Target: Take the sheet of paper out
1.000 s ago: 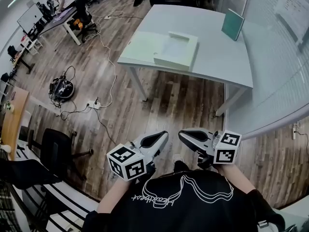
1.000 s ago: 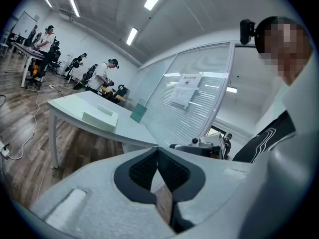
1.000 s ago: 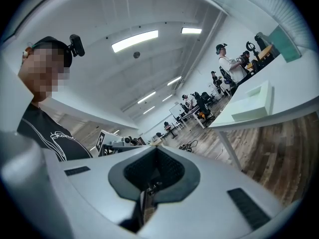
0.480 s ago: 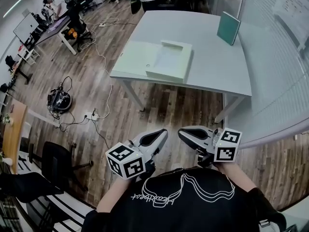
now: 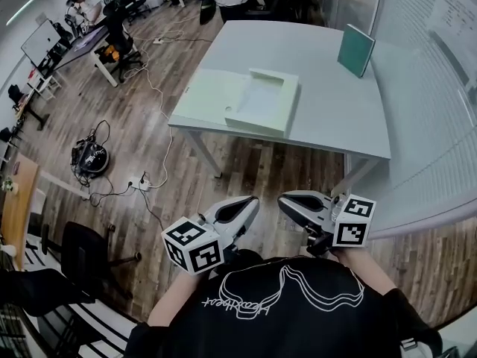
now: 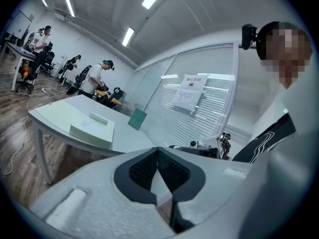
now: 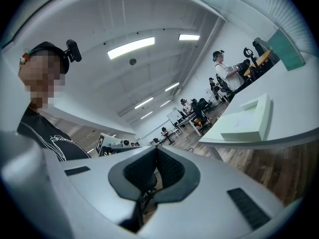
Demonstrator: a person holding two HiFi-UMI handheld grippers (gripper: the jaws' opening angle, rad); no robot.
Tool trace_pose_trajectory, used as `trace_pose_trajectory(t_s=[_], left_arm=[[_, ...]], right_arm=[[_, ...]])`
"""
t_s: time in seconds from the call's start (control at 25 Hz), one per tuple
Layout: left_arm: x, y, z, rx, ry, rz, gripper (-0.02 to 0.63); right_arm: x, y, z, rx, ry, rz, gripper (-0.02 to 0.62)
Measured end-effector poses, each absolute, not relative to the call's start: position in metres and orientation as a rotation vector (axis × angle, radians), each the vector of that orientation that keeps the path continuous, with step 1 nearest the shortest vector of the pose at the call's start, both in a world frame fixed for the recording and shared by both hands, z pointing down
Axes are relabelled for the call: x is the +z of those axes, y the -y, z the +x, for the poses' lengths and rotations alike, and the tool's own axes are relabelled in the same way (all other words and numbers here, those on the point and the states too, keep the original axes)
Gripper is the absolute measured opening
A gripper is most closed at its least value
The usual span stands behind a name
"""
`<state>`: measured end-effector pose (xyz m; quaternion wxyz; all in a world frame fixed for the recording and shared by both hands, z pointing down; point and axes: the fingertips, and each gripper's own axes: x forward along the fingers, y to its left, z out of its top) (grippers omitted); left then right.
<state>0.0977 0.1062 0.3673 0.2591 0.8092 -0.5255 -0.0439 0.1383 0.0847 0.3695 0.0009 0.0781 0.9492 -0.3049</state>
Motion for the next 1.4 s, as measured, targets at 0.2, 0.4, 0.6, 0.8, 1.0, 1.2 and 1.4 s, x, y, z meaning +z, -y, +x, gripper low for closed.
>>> trace_pose_trajectory(t_s=[0.2, 0.4, 0.6, 0.8, 1.0, 1.2, 1.4], left_arm=[[0.374, -0.095, 0.087, -0.137, 1.411, 2.175, 0.012], [0.379, -0.078, 0.077, -0.135, 1.379, 2.184, 0.012], [0.381, -0.049, 0.05, -0.123, 1.352, 2.197, 0.012], [0.385, -0.011, 0.01, -0.12, 1.32, 2.192, 0.012], [0.383, 0.035, -0.026, -0.101, 1.267, 2.206, 0.012], [0.383, 0.086, -0.057, -0.078, 1.191, 2.217, 0.013], [0.388, 0.123, -0.087, -0.044, 1.118, 2.23, 0.013]], right_arm=[[0.376, -0.075, 0.128, -0.98, -2.98, 0.239, 0.009], [0.378, -0.055, 0.116, -0.993, -2.968, 0.199, 0.009], [0.381, -0.022, 0.091, -1.009, -2.945, 0.133, 0.009], [0.385, 0.009, 0.052, -1.015, -2.95, 0.108, 0.009], [0.383, 0.052, 0.016, -1.037, -2.939, 0.049, 0.009], [0.383, 0.097, -0.016, -1.068, -2.918, -0.042, 0.009], [0.389, 0.132, -0.043, -1.103, -2.89, -0.144, 0.009]])
